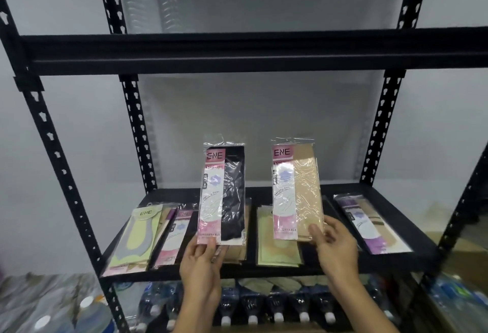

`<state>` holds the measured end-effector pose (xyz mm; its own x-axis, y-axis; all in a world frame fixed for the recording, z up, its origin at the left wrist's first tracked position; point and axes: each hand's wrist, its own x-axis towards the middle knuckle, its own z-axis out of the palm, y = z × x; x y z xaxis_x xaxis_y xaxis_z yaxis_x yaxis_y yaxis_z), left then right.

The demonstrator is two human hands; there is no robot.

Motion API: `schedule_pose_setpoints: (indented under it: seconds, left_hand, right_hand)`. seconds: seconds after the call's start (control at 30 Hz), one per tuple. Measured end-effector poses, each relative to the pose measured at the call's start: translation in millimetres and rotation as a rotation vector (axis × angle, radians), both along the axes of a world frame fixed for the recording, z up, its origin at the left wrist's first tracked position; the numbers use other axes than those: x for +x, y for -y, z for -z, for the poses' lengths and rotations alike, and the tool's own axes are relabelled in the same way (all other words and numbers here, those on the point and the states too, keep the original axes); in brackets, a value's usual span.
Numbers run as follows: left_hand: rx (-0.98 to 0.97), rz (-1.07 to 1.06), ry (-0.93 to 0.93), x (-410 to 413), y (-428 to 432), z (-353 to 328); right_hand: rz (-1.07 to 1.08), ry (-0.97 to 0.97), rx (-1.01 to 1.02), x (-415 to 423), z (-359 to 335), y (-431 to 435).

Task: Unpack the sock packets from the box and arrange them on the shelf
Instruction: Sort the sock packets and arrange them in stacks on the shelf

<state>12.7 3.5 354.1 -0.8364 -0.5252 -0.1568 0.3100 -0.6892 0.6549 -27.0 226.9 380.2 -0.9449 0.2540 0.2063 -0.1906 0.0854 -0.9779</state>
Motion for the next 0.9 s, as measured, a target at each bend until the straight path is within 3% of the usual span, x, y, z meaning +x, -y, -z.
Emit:
schedule_pose_setpoints:
  seconds: [0.9]
  left_hand:
    - [0.02,-0.202,0.016,39.3,89.9,7.5]
  right_hand:
    - [-0.194,0.175,0.018,-13.0,26.2,97.0]
